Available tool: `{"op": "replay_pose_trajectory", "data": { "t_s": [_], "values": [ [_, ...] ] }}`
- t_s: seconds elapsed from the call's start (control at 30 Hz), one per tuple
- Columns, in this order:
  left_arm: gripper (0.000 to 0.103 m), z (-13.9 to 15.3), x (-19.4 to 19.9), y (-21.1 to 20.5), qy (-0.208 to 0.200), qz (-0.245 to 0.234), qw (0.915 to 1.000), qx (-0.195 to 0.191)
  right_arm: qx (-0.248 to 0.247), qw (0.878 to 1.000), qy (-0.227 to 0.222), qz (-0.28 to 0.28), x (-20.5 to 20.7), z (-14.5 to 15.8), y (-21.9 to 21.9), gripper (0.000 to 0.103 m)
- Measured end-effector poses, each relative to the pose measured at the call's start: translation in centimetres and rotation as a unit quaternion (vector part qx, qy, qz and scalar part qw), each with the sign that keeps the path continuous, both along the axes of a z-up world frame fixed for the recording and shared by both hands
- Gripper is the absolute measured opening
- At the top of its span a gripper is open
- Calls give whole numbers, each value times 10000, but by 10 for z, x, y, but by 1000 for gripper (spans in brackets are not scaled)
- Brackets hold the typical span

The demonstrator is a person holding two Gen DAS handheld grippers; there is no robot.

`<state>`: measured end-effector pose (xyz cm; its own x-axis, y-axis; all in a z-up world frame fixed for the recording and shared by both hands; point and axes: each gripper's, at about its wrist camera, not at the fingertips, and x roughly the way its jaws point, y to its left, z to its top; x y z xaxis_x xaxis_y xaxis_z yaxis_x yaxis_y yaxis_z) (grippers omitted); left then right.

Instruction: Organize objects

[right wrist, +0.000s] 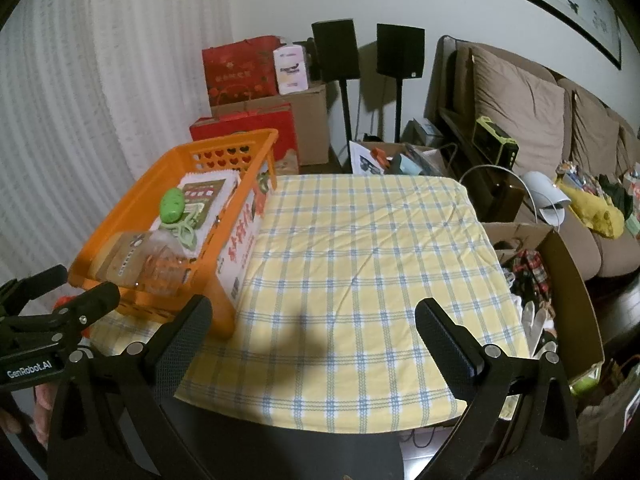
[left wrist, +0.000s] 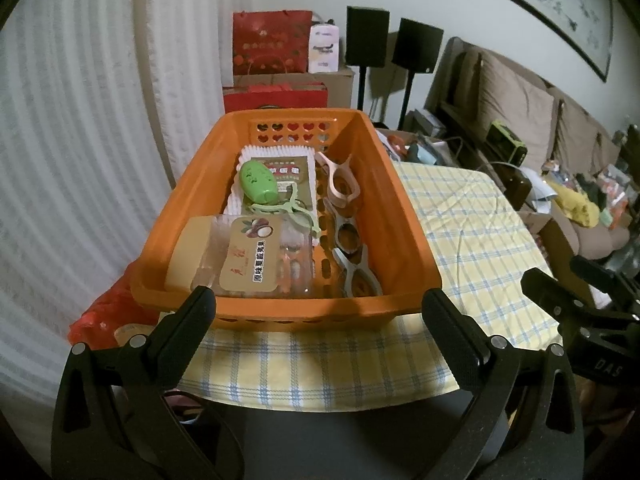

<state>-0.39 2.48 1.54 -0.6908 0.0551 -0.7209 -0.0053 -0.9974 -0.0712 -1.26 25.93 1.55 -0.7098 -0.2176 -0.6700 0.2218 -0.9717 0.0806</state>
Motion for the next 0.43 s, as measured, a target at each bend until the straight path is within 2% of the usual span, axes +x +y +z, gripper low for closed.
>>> {"op": "replay_pose_trajectory", "data": {
  "t_s": [0.43],
  "values": [
    [103, 1, 0, 3, 29, -15, 10000, -52, 14, 10000, -63, 13, -1, -5, 0, 102]
  ]
}}
